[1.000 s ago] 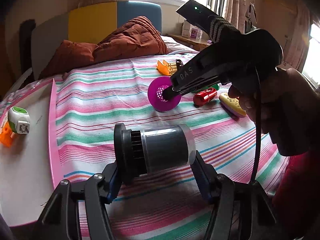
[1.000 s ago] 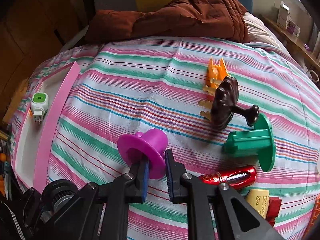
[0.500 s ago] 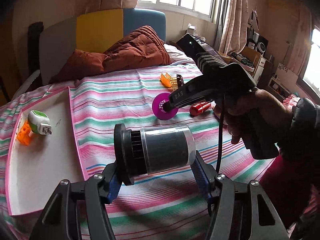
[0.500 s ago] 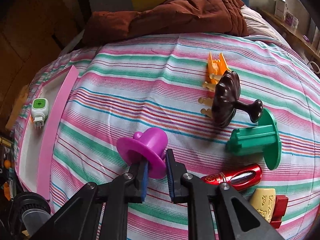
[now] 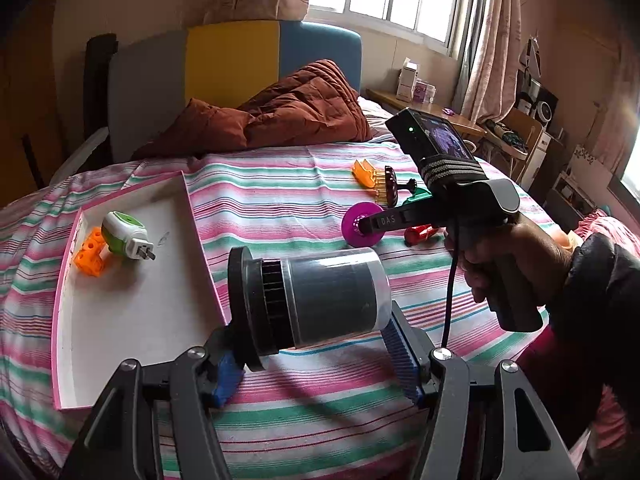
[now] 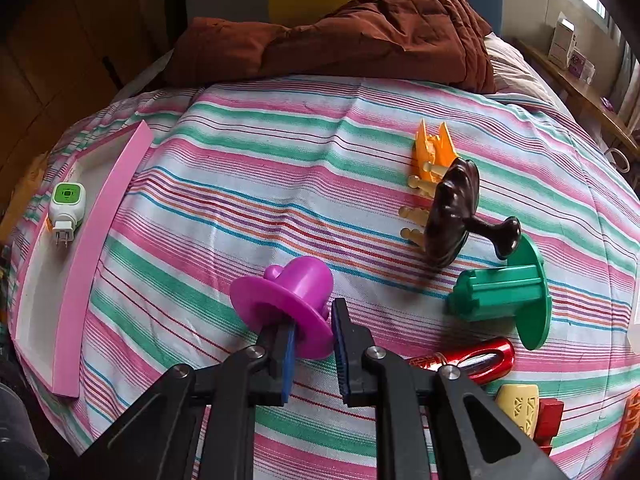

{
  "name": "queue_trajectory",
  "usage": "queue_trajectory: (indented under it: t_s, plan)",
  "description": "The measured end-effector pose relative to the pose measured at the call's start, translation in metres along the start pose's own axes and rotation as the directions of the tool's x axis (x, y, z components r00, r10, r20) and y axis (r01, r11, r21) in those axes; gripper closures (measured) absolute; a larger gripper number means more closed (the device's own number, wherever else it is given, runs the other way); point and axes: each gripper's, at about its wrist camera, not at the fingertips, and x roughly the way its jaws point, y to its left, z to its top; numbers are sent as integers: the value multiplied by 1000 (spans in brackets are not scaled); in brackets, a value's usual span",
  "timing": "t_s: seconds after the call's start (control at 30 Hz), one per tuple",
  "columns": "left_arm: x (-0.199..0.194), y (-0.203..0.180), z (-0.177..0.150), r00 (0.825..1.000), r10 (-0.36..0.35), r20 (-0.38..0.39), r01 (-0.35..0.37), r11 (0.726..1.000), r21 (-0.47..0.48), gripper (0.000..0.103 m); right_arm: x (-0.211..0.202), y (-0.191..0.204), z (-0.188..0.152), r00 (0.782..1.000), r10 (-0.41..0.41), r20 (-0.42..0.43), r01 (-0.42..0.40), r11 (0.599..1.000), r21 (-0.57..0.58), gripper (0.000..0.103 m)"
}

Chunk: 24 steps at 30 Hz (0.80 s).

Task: Organize rigid objects
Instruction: 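Carry the dark cup into the tray and open the left tool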

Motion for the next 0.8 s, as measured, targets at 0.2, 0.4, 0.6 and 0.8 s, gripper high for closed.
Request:
queue_trajectory:
  t_s: [0.2, 0.4, 0.6, 0.8]
  plan:
    - [-13, 42, -1, 998, 63, 9, -62, 994, -92, 40, 1, 3, 1, 1000, -16, 4, 16, 1000, -20, 88]
    - [-17, 98, -6, 985, 173, -16, -173, 964, -202, 40, 1, 6, 1, 999, -33, 10, 33, 999, -42, 88]
    - [-9, 140, -9, 966, 251, -63, -259, 936, -239, 40, 0, 7, 1, 999, -40, 12, 40, 998, -51, 88]
    - [13, 173, -5, 958, 255, -128, -280, 928, -247, 40, 0, 6, 2, 999, -39, 12, 39, 998, -46, 88]
